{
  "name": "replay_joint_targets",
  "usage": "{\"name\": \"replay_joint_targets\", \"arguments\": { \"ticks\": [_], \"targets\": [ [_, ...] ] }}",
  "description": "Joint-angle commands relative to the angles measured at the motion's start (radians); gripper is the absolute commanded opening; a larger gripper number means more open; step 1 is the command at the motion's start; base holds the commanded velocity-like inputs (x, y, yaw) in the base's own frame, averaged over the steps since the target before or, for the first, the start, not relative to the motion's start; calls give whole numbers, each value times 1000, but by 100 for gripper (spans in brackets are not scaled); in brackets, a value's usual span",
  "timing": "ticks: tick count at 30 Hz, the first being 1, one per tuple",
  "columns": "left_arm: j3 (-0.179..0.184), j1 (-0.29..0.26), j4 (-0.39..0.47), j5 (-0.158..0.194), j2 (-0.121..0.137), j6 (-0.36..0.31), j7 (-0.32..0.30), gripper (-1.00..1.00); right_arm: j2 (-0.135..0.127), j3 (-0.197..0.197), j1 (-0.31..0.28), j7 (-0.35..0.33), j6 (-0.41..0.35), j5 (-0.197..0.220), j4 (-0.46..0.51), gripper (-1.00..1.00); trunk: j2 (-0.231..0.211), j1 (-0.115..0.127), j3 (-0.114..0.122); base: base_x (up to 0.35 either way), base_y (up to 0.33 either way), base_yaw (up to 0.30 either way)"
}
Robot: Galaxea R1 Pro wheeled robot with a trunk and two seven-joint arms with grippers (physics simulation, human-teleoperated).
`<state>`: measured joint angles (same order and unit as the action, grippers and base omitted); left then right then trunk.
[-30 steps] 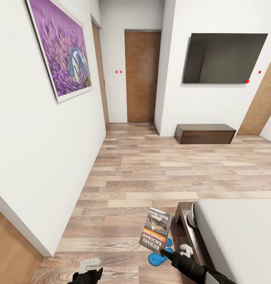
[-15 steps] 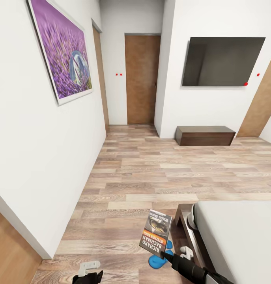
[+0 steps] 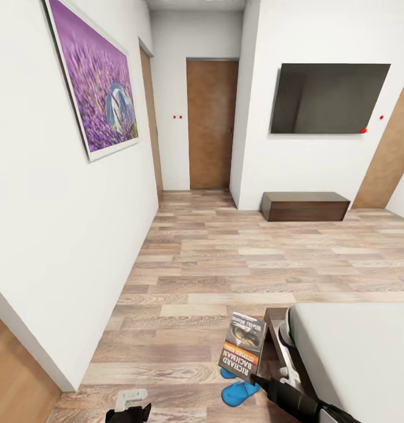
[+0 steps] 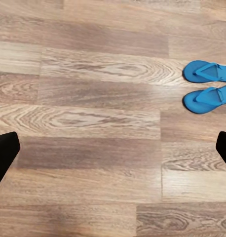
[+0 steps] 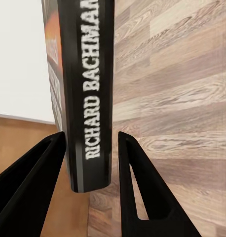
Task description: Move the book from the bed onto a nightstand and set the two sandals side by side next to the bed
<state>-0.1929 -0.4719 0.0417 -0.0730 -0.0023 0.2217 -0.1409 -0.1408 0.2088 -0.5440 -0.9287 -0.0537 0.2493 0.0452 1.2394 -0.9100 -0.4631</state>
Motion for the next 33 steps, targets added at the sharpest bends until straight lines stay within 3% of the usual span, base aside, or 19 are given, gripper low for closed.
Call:
{"name": "replay_joint_targets", "arguments": {
  "ticks": [1, 5, 9, 16, 33],
  "targets": [
    [-6, -1, -1, -11, 4, 2, -4, 100, -1, 0, -1, -4, -6, 5, -1, -100, 1, 0, 1, 0, 0, 0],
    [48, -1, -10, -63, 24, -1, -16, 100, -6, 0, -1, -5, -6, 5, 0, -100, 1, 0, 7, 0, 0, 0],
    [73, 1, -20, -96, 51, -1, -21, 100, -21, 0, -1, -7, -6, 7, -1, -100, 1, 0, 14, 0, 0, 0],
    [79, 33, -23, -104, 59, 2, -21, 100, -25, 0, -1, -4, -6, 6, -1, -100, 1, 0, 25, 0, 0, 0],
    [78, 36, -24, -99, 53, 4, -19, 100, -25, -2, -1, 3, -6, 5, 1, -100, 1, 0, 30, 0, 0, 0]
  ]
}}
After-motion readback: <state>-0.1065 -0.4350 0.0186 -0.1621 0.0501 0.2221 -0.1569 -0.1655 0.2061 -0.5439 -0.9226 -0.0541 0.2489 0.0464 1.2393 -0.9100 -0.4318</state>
